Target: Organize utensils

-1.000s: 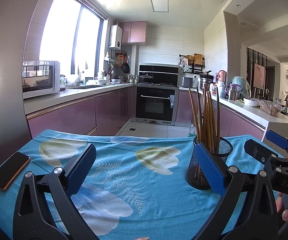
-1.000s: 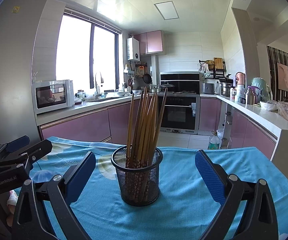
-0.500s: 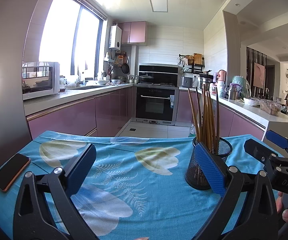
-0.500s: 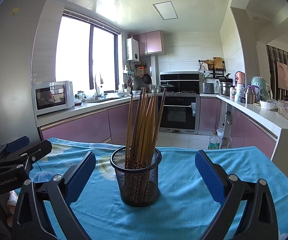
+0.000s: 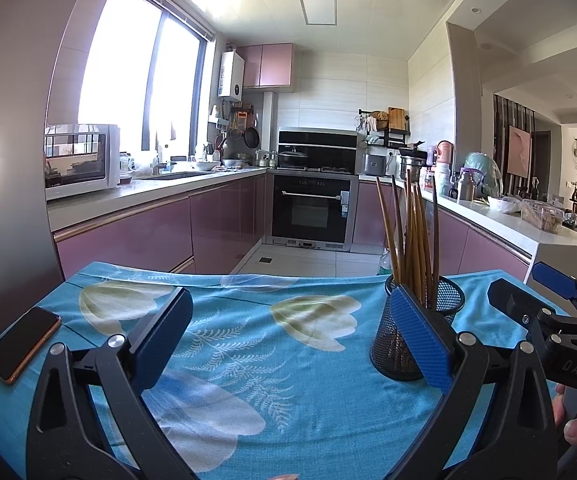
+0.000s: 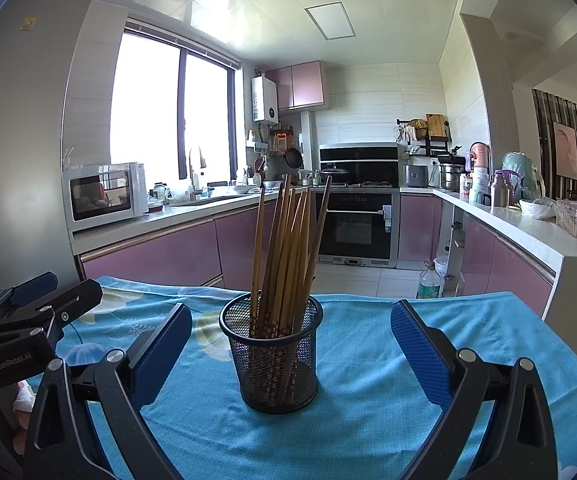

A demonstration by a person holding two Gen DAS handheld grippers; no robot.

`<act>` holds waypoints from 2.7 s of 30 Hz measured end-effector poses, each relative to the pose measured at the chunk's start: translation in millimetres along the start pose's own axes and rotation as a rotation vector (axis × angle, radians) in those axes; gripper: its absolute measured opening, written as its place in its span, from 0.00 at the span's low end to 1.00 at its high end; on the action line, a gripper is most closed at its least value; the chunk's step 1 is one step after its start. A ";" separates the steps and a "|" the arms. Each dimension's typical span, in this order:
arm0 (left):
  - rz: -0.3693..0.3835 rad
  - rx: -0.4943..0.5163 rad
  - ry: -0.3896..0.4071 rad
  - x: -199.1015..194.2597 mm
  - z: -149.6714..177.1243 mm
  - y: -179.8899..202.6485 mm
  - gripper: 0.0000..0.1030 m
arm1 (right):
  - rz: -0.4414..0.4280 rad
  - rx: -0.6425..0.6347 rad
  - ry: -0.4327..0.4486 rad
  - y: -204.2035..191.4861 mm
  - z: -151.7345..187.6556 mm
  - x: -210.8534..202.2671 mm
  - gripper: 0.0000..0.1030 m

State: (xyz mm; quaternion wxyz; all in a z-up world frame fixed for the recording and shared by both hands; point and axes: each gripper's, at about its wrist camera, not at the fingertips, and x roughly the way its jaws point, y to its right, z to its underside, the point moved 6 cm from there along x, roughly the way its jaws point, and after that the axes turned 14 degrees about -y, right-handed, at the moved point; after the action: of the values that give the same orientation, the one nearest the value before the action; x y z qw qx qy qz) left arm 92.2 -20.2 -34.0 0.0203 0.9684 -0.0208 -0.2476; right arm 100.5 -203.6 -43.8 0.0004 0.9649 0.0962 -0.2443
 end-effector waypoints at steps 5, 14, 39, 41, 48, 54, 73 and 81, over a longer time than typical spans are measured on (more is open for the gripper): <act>0.003 0.000 -0.001 0.0 -0.4 0.4 0.94 | -0.001 0.001 -0.001 0.4 0.5 0.5 0.94; 0.005 0.001 -0.002 -0.5 -1.5 2.1 0.94 | -0.002 0.002 -0.001 -0.1 0.8 1.1 0.94; 0.005 0.001 -0.003 -0.5 -1.6 1.9 0.94 | -0.003 0.009 -0.004 0.0 2.0 1.6 0.94; 0.006 0.000 -0.003 -0.6 -1.5 2.1 0.94 | -0.002 0.009 -0.003 -0.3 2.1 1.5 0.94; 0.006 0.000 -0.003 -0.6 -1.7 1.9 0.94 | -0.002 0.009 -0.003 0.0 2.4 1.7 0.94; 0.005 0.002 -0.005 0.1 -0.4 3.2 0.94 | -0.002 0.009 -0.003 0.2 2.2 1.6 0.94; 0.011 0.000 -0.009 1.7 0.8 3.0 0.94 | -0.008 0.013 -0.005 -1.6 3.6 3.0 0.94; 0.016 -0.006 -0.016 2.6 2.6 1.3 0.94 | -0.010 0.015 -0.006 -3.0 4.2 3.0 0.94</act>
State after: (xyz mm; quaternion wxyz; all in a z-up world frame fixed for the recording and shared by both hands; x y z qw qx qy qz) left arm 93.3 -21.8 -37.4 0.0253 0.9662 -0.0281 -0.2550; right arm 100.4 -200.3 -48.8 -0.0076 0.9637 0.0992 -0.2478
